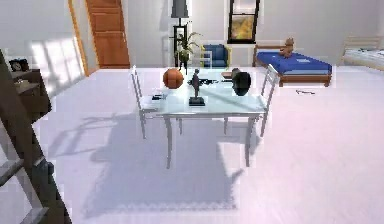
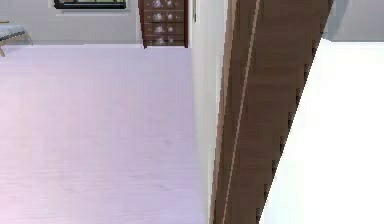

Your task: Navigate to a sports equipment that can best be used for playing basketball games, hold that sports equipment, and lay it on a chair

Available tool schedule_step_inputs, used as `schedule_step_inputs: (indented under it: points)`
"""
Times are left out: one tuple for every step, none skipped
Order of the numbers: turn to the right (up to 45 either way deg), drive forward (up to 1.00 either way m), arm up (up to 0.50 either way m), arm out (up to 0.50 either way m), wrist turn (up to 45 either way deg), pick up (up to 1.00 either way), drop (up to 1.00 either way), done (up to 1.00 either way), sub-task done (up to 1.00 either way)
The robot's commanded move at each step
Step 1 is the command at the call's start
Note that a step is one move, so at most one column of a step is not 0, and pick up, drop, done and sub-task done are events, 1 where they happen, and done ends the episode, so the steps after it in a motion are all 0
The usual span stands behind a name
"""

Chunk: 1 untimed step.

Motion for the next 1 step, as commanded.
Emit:
schedule_step_inputs:
  points:
    - [0.0,1.00,0.00,0.00,0.0,0.00,0.00,0.00,0.00]
